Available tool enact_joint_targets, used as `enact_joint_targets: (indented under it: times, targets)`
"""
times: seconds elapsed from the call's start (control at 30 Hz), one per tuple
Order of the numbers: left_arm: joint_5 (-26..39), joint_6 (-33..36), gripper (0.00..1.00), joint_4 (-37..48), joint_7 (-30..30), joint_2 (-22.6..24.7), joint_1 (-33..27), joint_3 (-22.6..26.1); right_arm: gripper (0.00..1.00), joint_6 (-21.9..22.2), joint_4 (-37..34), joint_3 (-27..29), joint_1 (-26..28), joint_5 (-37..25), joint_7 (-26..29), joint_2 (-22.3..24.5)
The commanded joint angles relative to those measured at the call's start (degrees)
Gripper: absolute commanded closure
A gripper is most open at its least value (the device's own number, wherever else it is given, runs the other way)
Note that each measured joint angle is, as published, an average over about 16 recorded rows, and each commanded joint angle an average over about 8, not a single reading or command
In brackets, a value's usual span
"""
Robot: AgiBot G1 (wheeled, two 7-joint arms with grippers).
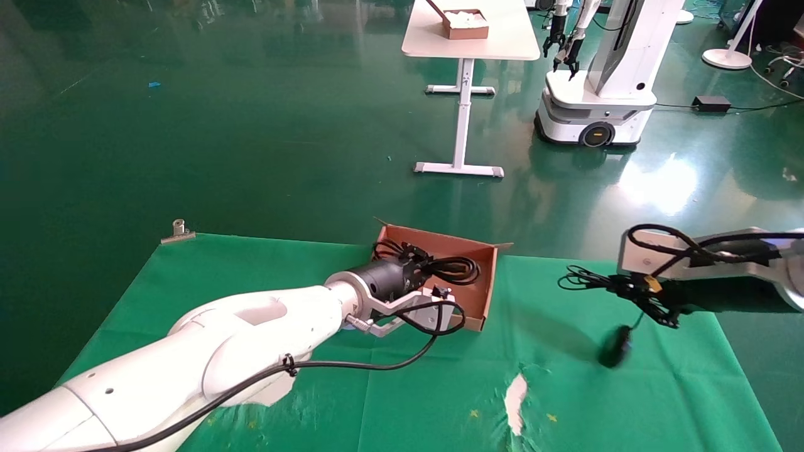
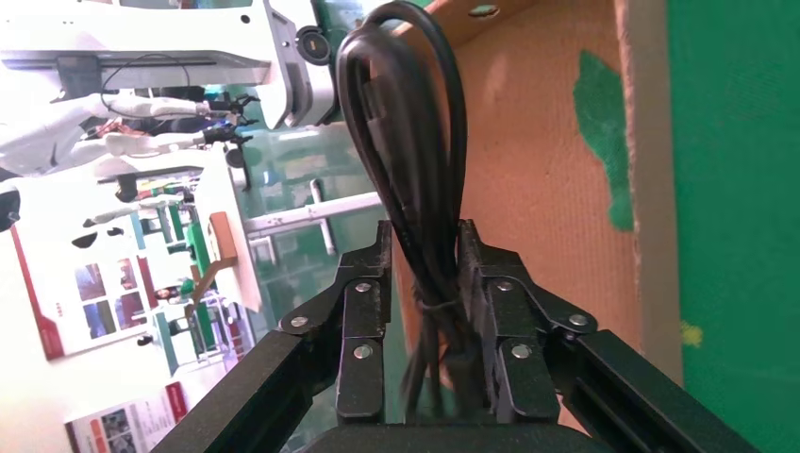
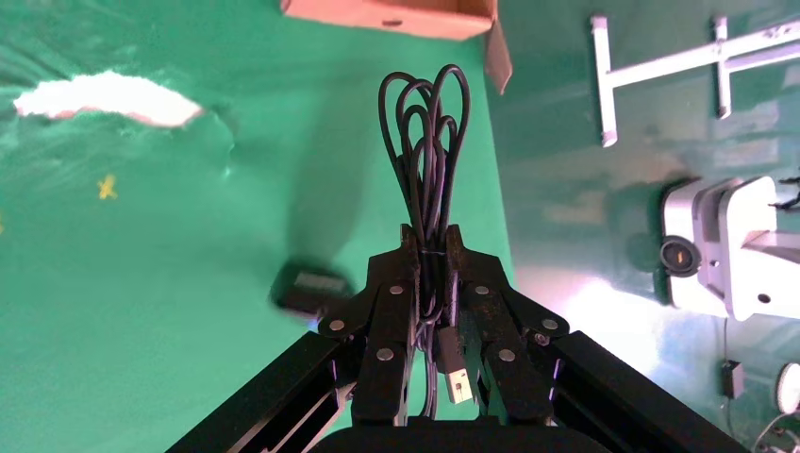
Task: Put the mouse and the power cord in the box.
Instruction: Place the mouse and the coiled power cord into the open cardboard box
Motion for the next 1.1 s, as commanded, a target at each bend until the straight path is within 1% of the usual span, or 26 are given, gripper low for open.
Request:
enact_joint_targets:
  times: [0.03, 0.3, 0.43, 0.6, 0.7, 0.83, 0.97, 1.1]
  targets:
    - [-0.9, -0.7, 0.00, 0.3, -0.6, 0.0, -0.5, 1.7, 1.00, 0.0, 0.3, 0.0, 0.2, 0.1, -0.1, -0.3]
    - [-3.6, -3.0, 0.00, 1.4, -2.4, -0.1, -1.9, 5.6, 1.00, 0.2, -0.2, -0.4, 1.3, 0.0, -1.1, -2.4]
    - [-4.9, -5.6, 0.00, 4.5, -4.4, -0.4, -3.0, 5.7, 1.00, 0.3, -0.1, -0.5, 2.3, 0.1, -2.2, -3.4]
    - [-4.8, -9.7, 0.00, 9.6, -6.2, -2.0, -4.7, 4.9, 1.00, 0.7, 1.0, -0.8, 3.4, -0.3, -3.5, -4.7]
    - [-4.2, -11.4, 0.00, 11.0, -6.6, -4.6, -5.8, 4.2, 1.00, 1.2, 1.7, -1.1, 3.8, -0.8, -3.8, -5.9]
    - [-3.8, -12.3, 0.00, 9.8, -7.5, -9.9, -7.1, 3.0, 1.00, 2.5, 1.5, -1.4, 4.5, -1.2, -4.3, -8.3]
    - [-3.2, -11.9, 0.00, 5.7, -8.6, -15.1, -7.3, 1.9, 1.00, 4.4, -0.5, -1.7, 5.7, -1.2, -5.8, -11.9]
    - [-2.2, -10.8, 0.00, 0.3, -9.8, -18.7, -6.7, 1.1, 1.00, 7.2, -4.3, -2.3, 6.9, -1.4, -8.4, -16.7]
